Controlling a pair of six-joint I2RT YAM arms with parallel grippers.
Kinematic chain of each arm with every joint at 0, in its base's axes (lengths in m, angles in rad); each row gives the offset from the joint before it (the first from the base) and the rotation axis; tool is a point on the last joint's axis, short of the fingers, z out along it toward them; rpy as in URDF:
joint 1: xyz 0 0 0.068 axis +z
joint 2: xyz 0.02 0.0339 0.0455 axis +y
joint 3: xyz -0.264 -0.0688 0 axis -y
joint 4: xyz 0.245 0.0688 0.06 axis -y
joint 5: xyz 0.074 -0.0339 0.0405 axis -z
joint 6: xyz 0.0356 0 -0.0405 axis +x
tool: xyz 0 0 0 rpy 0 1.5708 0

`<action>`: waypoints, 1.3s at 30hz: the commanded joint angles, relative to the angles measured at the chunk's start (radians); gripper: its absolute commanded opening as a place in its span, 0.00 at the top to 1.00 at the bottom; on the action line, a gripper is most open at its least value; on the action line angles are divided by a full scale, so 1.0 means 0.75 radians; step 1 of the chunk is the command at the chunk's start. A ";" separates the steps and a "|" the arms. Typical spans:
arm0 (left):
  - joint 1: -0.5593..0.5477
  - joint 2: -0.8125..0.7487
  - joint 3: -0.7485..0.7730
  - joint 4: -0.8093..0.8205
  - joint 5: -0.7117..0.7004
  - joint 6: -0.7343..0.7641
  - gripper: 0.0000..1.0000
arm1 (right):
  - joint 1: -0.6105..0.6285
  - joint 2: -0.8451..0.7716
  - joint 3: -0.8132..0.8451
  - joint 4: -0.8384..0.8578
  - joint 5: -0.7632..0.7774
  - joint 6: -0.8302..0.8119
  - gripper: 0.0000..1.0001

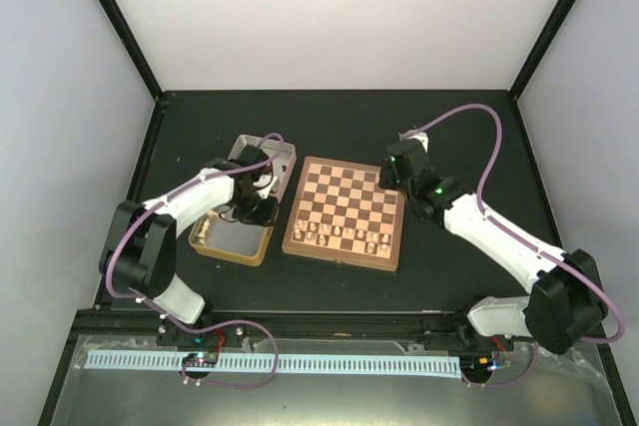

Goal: Set up the chess pieces on the board
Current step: Adjust the storage box at the center of the board, then pick up the chess piece from the storage box.

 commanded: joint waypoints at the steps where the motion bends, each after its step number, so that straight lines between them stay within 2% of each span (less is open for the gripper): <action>1: -0.007 -0.014 0.037 0.013 -0.062 0.011 0.75 | -0.011 -0.031 0.006 0.025 0.025 0.014 0.68; 4: 0.001 -0.069 0.041 -0.001 -0.119 -0.055 0.59 | -0.011 -0.036 0.006 0.026 0.016 0.022 0.68; 6: 0.018 -0.104 0.050 -0.001 -0.129 -0.102 0.54 | -0.011 -0.036 0.008 0.022 0.008 0.028 0.68; 10: 0.057 -0.193 0.048 0.023 -0.151 -0.208 0.49 | -0.011 -0.043 0.002 0.012 -0.010 0.044 0.68; 13: 0.084 -0.260 0.017 0.059 -0.236 -0.322 0.46 | -0.012 -0.063 -0.029 0.034 -0.022 0.068 0.68; 18: 0.160 -0.315 -0.096 0.225 -0.356 -0.531 0.45 | -0.017 -0.077 -0.057 0.061 -0.083 0.077 0.67; 23: 0.278 -0.191 -0.141 0.317 -0.363 -0.672 0.47 | -0.022 -0.049 -0.027 0.061 -0.128 0.051 0.67; 27: 0.340 -0.105 -0.117 0.299 -0.380 -0.756 0.52 | -0.028 -0.003 0.011 0.056 -0.131 0.023 0.67; 31: 0.366 -0.077 -0.100 0.249 -0.434 -0.837 0.53 | -0.038 0.045 0.074 -0.003 -0.166 -0.005 0.67; 39: 0.374 -0.066 -0.082 0.161 -0.575 -0.898 0.53 | -0.041 0.084 0.073 0.016 -0.185 -0.040 0.68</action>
